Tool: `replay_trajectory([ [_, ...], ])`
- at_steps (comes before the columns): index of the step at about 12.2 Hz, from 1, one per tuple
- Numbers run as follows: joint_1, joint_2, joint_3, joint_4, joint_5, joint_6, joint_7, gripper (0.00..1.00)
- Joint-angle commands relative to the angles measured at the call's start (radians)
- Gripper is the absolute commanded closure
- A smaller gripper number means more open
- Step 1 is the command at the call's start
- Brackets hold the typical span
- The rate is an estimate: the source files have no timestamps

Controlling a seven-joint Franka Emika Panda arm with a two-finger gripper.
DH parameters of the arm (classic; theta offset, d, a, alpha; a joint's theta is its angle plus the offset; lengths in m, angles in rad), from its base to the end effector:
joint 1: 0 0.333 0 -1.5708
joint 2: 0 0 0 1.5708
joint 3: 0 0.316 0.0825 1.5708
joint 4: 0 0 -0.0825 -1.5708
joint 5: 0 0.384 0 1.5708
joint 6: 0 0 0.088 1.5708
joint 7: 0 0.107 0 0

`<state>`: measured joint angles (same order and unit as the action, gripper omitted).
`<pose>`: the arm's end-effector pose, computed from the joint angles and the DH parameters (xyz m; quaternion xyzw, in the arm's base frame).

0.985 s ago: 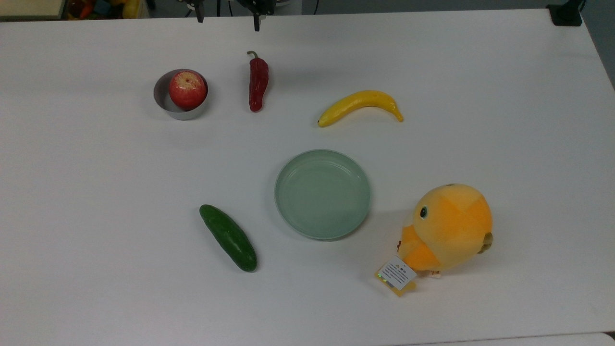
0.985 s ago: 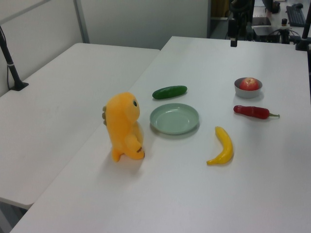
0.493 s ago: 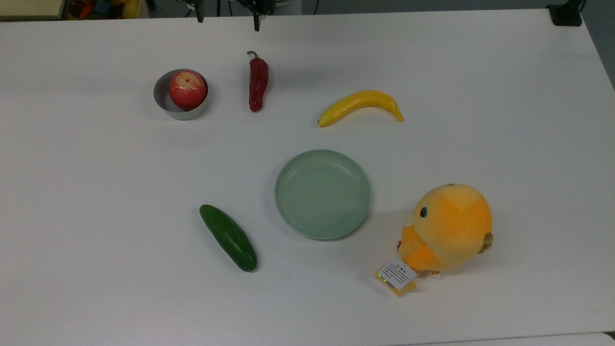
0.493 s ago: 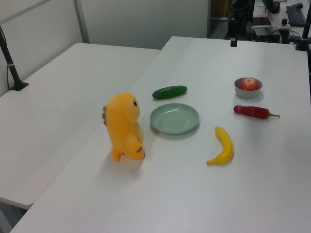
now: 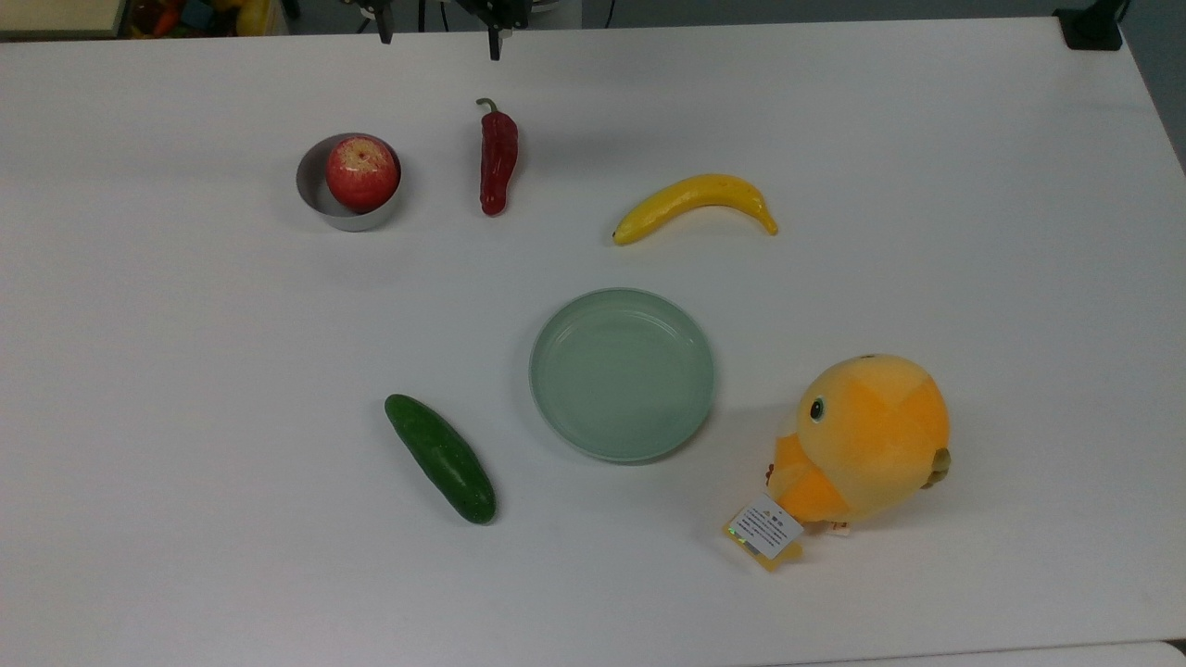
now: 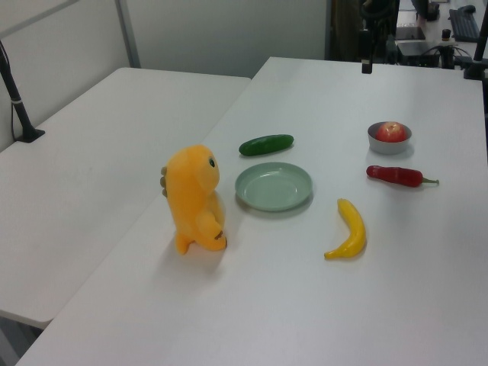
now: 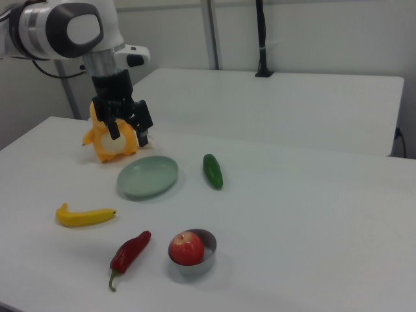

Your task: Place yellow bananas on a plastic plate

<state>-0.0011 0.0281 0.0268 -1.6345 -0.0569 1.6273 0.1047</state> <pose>0.5654 0.0085 0.5836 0.9988 -0.0374 -0.0158 0.0291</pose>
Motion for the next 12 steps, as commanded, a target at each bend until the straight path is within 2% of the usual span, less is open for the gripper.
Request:
replay_trajectory([
  [1,-0.011,0.004,0.004,0.002,0.014,0.009,-0.044,0.0],
  [3,-0.011,0.004,0.004,0.004,0.012,0.011,-0.138,0.0],
  [7,-0.01,0.006,0.002,0.004,0.014,0.013,-0.141,0.0],
  [10,0.006,0.004,0.011,-0.001,0.016,0.011,-0.116,0.0],
  [12,0.055,0.0,0.019,-0.004,0.016,0.012,-0.009,0.0],
])
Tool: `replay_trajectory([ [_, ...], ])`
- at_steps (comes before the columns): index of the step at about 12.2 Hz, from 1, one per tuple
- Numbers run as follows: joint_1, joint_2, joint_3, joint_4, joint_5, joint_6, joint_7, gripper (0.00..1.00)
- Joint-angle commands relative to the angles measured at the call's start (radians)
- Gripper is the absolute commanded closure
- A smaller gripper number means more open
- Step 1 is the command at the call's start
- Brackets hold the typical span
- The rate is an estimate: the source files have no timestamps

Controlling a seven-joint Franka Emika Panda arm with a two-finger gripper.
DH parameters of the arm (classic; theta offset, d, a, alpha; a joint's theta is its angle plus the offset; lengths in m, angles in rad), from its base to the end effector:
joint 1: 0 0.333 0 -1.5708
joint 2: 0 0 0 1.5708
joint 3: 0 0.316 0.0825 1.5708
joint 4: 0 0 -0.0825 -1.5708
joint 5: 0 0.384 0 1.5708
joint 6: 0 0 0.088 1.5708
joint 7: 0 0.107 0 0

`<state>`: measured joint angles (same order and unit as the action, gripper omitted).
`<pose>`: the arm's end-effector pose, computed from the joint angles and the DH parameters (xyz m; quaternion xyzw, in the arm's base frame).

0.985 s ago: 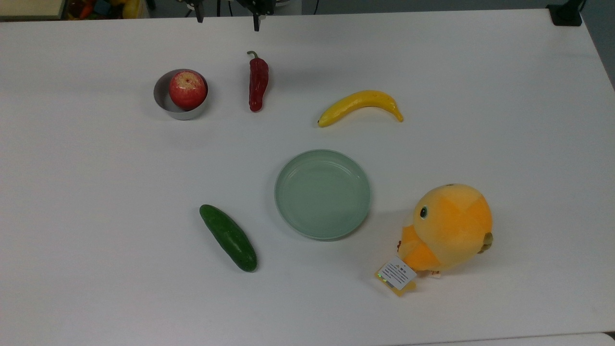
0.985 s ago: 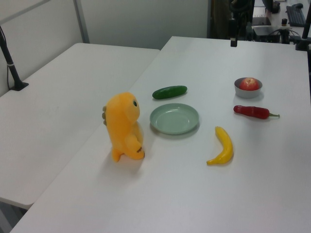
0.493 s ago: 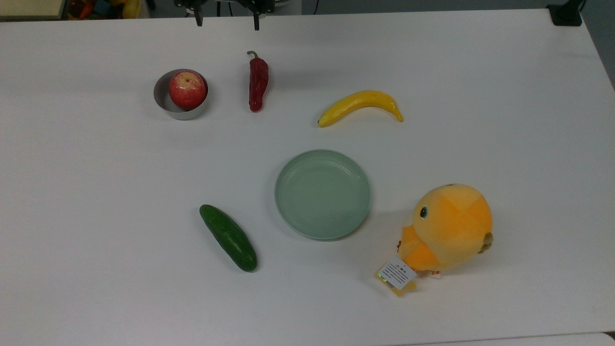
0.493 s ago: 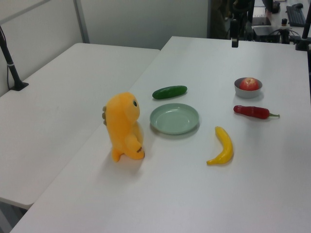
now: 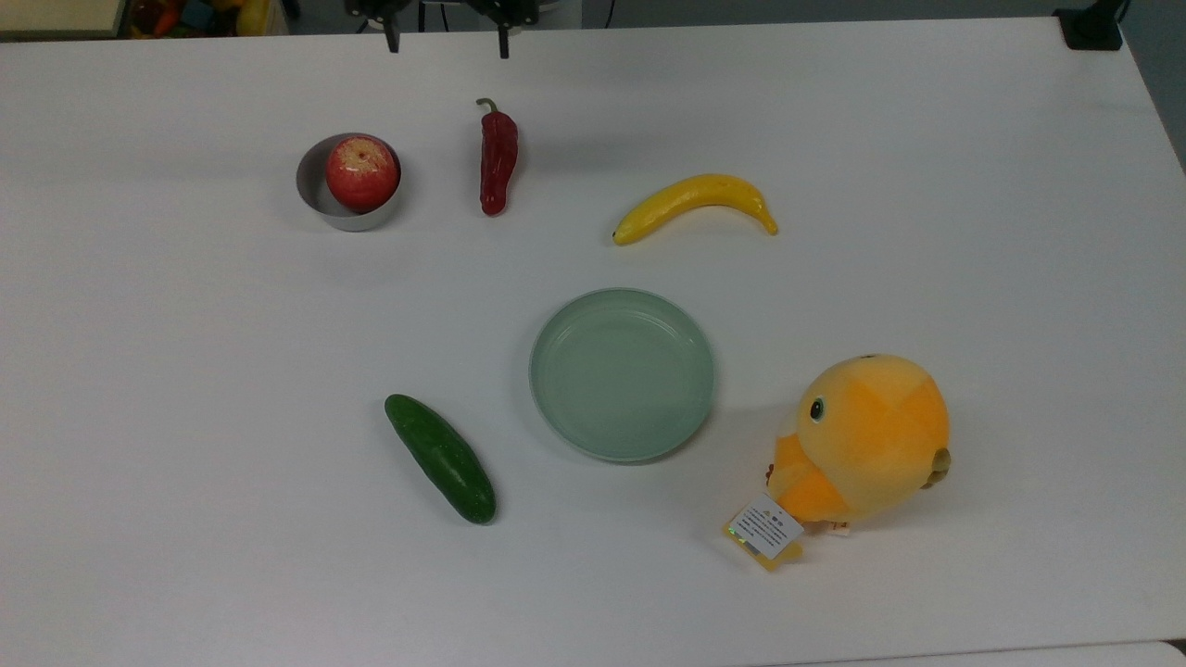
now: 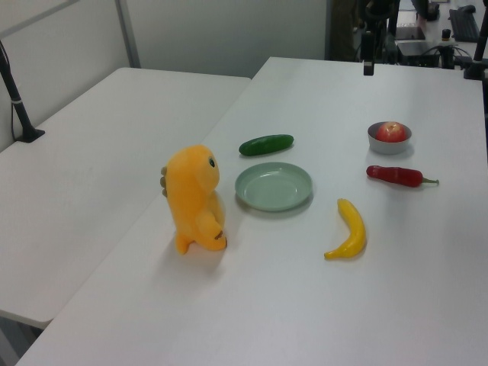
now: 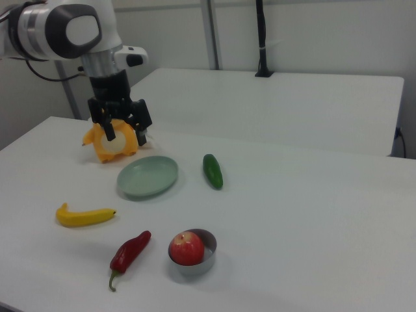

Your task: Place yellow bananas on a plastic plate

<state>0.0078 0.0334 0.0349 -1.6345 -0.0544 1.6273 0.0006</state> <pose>0.5665 0.0184 0.5806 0.9992 0.0231 -0.0197 0.0270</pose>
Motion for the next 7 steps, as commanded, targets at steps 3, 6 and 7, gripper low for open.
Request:
replay_trajectory([
  [3,0.049,-0.009,0.115,-0.007,0.015,0.028,0.252,0.0],
  [6,0.057,-0.012,0.198,-0.071,0.016,0.095,0.482,0.0],
  [7,0.069,-0.016,0.204,-0.1,0.016,0.121,0.524,0.0],
])
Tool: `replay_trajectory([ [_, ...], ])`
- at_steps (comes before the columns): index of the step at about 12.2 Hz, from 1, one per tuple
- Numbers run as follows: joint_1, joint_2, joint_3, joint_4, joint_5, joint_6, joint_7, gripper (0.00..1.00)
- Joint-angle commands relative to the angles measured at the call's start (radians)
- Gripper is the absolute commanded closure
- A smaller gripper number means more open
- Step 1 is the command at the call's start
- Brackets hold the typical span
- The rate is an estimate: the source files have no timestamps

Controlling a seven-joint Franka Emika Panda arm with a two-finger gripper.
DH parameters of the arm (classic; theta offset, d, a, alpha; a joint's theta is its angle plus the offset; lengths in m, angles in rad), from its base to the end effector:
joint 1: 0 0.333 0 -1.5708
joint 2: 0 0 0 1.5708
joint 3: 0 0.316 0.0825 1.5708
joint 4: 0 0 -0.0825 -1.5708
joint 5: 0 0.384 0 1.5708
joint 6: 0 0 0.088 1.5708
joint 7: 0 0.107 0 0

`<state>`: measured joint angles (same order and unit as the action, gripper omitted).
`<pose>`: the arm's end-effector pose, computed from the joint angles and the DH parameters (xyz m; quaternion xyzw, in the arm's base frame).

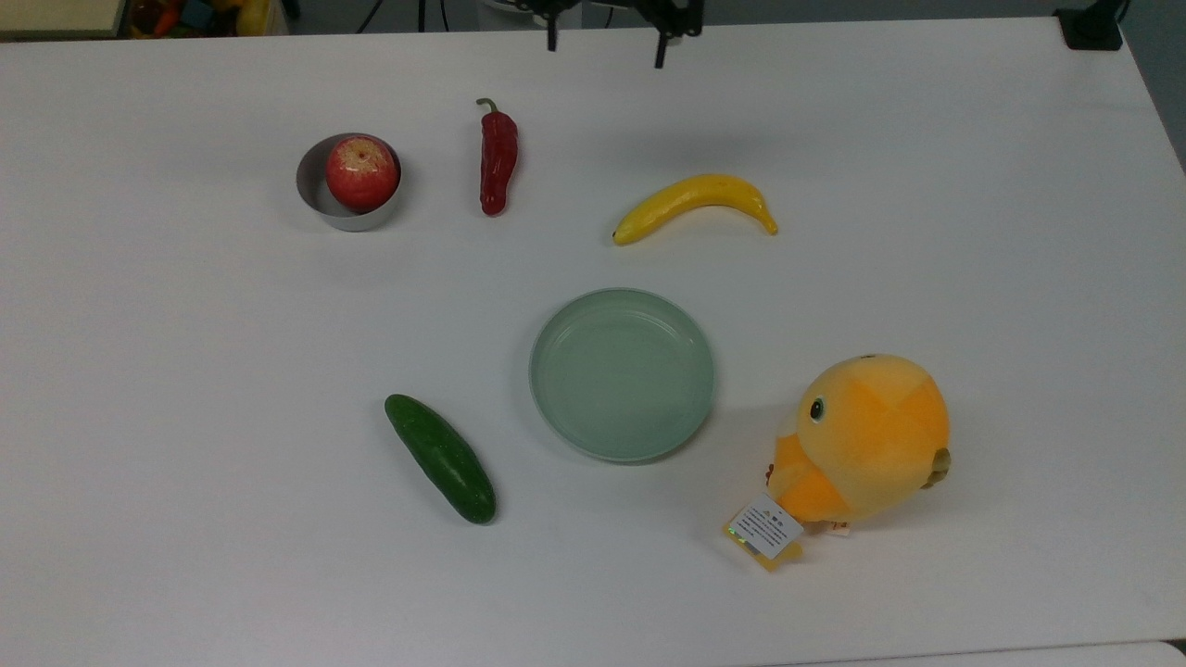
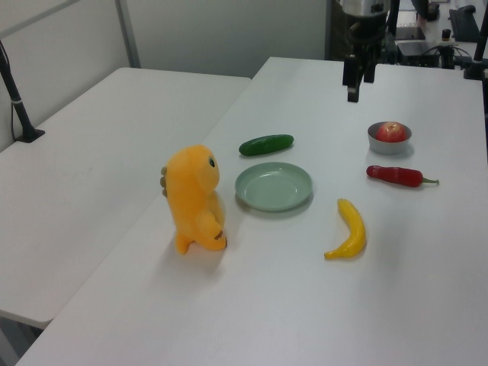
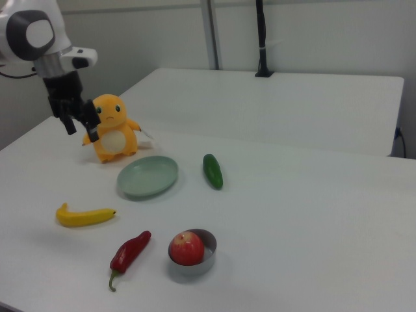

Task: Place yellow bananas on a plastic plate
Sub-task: 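Move the open gripper over the yellow banana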

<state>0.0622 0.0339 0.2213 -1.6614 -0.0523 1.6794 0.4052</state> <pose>0.5497 0.1530 0.5724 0.9981 -0.0578 0.0004 0.0235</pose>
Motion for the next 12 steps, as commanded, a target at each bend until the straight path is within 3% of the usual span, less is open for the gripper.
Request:
replay_trajectory([
  [1,0.019,-0.019,0.019,-0.089,0.014,0.094,0.156,0.0],
  [4,0.027,-0.017,0.021,-0.147,0.014,0.151,0.422,0.0],
  [9,0.082,-0.003,0.021,-0.316,0.014,0.357,0.689,0.0],
  [12,0.122,0.029,0.024,-0.388,0.003,0.443,0.742,0.0],
])
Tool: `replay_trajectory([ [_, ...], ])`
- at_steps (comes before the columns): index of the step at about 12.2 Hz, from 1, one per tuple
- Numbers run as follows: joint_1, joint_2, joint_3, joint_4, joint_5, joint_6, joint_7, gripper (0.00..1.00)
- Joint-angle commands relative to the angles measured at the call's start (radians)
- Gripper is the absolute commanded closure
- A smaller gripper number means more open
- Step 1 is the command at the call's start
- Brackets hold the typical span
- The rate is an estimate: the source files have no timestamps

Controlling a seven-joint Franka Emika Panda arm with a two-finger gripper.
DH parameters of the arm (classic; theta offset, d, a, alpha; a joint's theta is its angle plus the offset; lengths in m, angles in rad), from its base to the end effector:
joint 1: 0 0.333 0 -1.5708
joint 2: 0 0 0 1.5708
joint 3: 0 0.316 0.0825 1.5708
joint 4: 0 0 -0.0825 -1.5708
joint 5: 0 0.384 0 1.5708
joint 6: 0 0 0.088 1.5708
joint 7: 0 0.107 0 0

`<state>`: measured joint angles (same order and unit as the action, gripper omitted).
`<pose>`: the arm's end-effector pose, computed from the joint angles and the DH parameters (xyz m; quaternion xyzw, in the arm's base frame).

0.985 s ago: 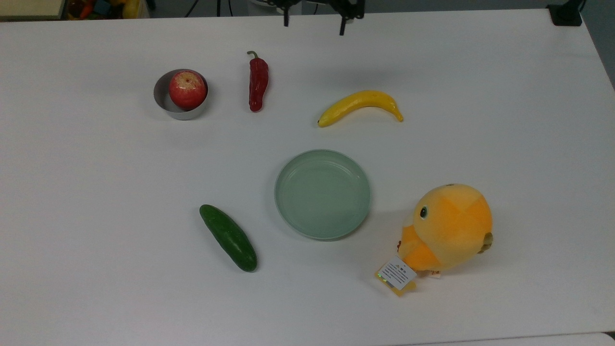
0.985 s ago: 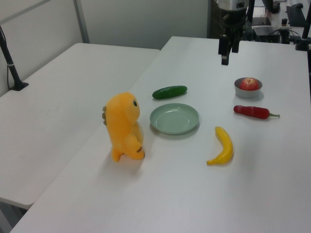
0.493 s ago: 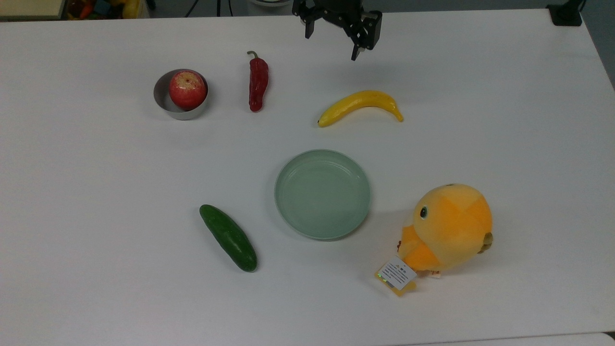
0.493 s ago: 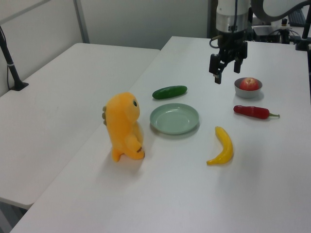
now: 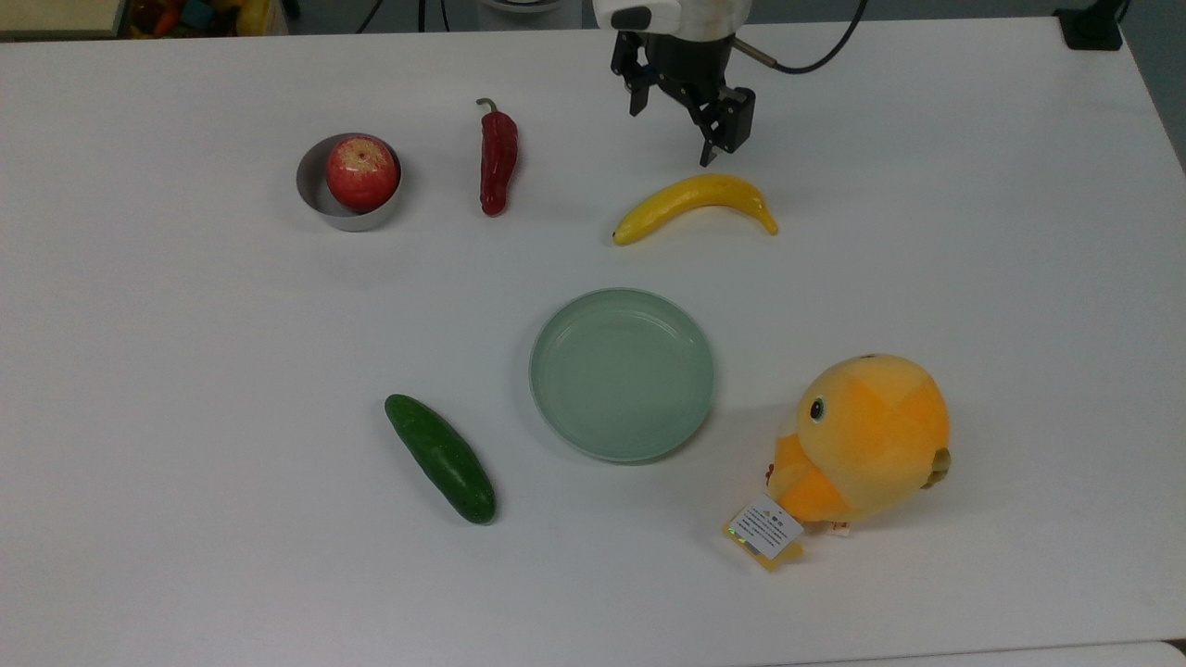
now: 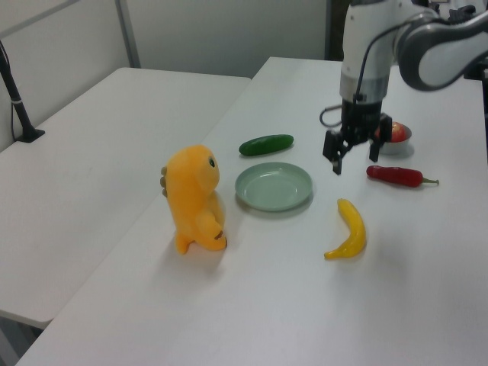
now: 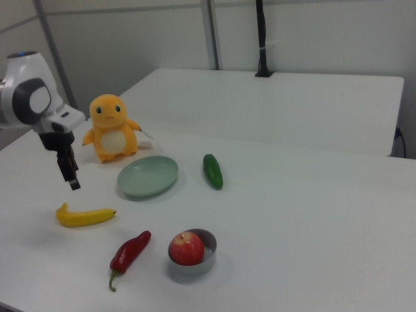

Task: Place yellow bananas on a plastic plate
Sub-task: 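Move the open gripper over the yellow banana, then lower the gripper and close it around the banana's middle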

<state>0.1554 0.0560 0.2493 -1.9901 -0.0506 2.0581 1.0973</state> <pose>0.5242 0.2198 0.4366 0.9443 -0.3286 0.0157 0.0066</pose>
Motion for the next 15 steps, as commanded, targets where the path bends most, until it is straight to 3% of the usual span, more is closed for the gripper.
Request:
replay_trajectory([
  [1,0.035,0.005,0.002,-0.093,-0.005,0.112,0.099,0.0],
  [5,0.035,0.047,0.016,-0.19,-0.017,0.282,0.231,0.0],
  [12,0.029,0.11,0.016,-0.216,-0.031,0.375,0.233,0.11],
  [14,0.03,0.12,0.016,-0.214,-0.035,0.376,0.233,0.2],
  [15,0.029,0.12,0.016,-0.214,-0.04,0.376,0.233,0.33],
])
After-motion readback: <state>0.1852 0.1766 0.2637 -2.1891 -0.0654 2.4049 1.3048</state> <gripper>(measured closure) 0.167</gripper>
